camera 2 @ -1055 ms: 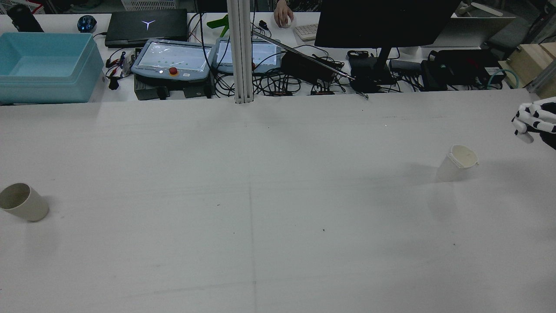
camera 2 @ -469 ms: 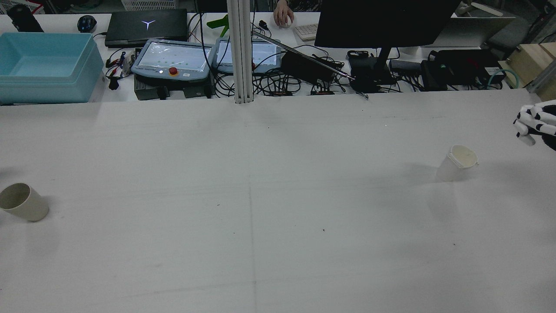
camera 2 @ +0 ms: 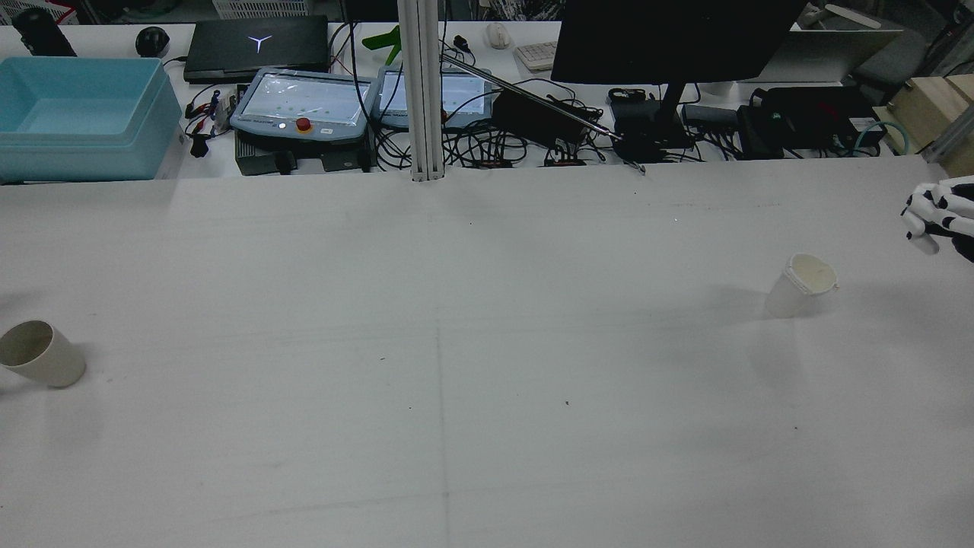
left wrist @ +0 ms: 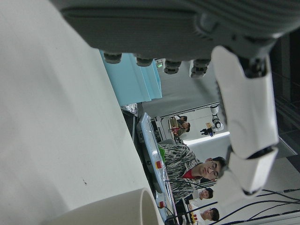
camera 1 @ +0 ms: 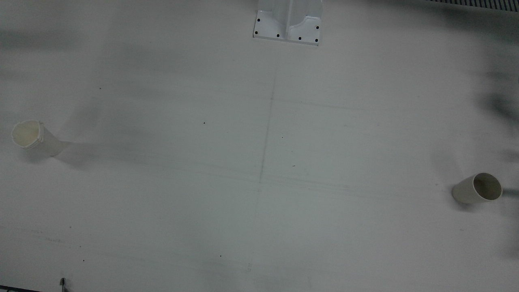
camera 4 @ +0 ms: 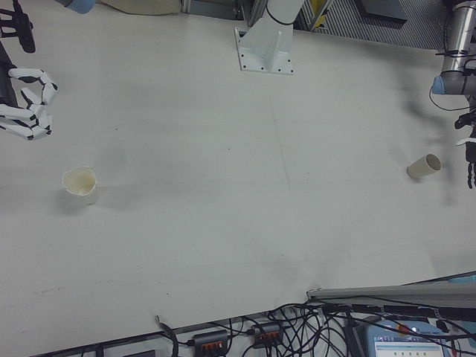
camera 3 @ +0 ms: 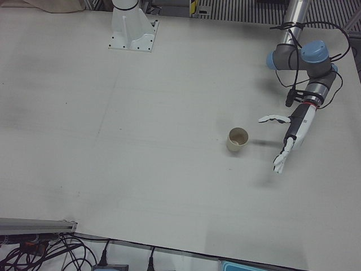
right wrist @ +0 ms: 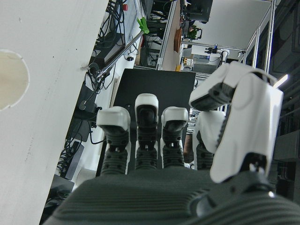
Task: Pour water
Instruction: 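Lower the left hand toward the cream cup nearest it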
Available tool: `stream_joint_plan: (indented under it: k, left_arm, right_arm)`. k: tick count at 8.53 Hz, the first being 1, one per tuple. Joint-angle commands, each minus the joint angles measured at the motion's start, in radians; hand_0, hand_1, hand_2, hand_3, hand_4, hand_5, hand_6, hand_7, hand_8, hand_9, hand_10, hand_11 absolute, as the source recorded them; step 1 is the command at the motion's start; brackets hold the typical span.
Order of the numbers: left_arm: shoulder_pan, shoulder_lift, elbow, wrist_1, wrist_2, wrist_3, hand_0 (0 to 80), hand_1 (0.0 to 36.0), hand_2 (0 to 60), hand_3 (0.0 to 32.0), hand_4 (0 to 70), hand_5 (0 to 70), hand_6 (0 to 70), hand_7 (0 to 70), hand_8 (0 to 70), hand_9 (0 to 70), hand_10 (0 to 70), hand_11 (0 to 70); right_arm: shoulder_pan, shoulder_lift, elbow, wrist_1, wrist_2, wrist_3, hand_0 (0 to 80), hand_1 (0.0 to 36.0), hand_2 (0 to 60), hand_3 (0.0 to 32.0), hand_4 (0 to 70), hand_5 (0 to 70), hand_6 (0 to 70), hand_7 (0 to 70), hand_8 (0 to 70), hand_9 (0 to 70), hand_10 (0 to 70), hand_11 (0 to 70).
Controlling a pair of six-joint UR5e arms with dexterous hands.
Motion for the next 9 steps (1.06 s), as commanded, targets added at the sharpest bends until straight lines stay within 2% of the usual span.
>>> stream_joint_plan:
  k: [1,2,3,4,5,7,8,9]
  left_arm:
    - [0.003,0.098,-0.002,-0.140,-0.009,0.050,38.6,3.7,1.7,14.6,0.0,6.5,0.0,7.0,0.0,0.0,0.0,0.0]
    - [0.009,0.099,-0.002,-0.148,-0.008,0.098,5.2,0.0,0.0,16.0,0.0,4.1,0.0,6.1,0.0,0.0,0.0,0.0]
    - [0.039,0.099,-0.002,-0.153,-0.009,0.116,28.2,3.1,8.0,15.6,0.0,6.4,0.0,6.8,0.0,0.0,0.0,0.0]
    - [0.047,0.098,-0.002,-0.154,-0.015,0.129,46.7,15.3,23.6,14.4,0.0,10.1,0.0,8.2,0.0,0.2,0.0,0.0]
    - [0.047,0.093,-0.001,-0.154,-0.017,0.140,47.2,16.4,24.1,14.2,0.0,10.3,0.0,8.2,0.0,0.2,0.0,0.0]
    - [0.081,0.090,-0.001,-0.153,-0.024,0.160,48.0,18.1,26.8,13.6,0.0,12.0,0.0,8.7,0.0,0.3,0.0,0.0]
    - [0.084,0.089,-0.001,-0.134,-0.025,0.164,50.0,20.9,28.6,13.2,0.0,12.9,0.0,9.1,0.0,0.4,0.0,0.0]
    - [0.093,0.089,-0.004,-0.136,-0.025,0.189,53.6,25.4,31.6,12.4,0.0,14.2,0.0,9.6,0.0,0.5,0.0,0.0]
  right_arm:
    - [0.000,-0.022,0.000,0.003,0.001,0.000,53.2,20.5,58.3,0.0,57.1,70.0,51.9,66.9,47.8,58.7,50.5,70.0]
    - [-0.001,-0.022,0.000,0.003,0.001,0.000,53.1,20.5,57.6,0.0,54.8,70.0,50.8,66.2,47.4,58.4,50.4,70.0]
    - [-0.001,-0.022,0.000,0.003,0.000,0.000,53.0,20.4,57.2,0.0,53.6,70.0,50.1,65.4,47.0,57.8,50.4,70.0]
    - [-0.001,-0.022,0.000,0.003,0.000,0.000,53.2,20.5,57.5,0.0,54.6,70.0,50.7,65.7,47.4,58.2,50.6,70.0]
    - [-0.003,-0.022,-0.002,0.003,0.000,-0.001,52.7,20.4,57.6,0.0,53.6,70.0,50.1,65.0,47.0,57.7,50.3,70.0]
    - [-0.006,-0.022,0.000,0.003,0.000,-0.004,53.1,20.6,58.6,0.0,56.0,70.0,51.4,65.8,47.6,58.2,50.5,70.0]
    - [-0.004,-0.022,0.000,0.003,0.000,-0.004,53.2,20.9,60.0,0.0,58.5,70.0,53.2,66.9,48.3,59.0,51.0,70.0]
    - [-0.004,-0.022,0.000,0.003,0.000,-0.004,53.6,21.3,60.0,0.0,58.6,70.0,53.2,67.0,48.4,59.1,50.8,70.0]
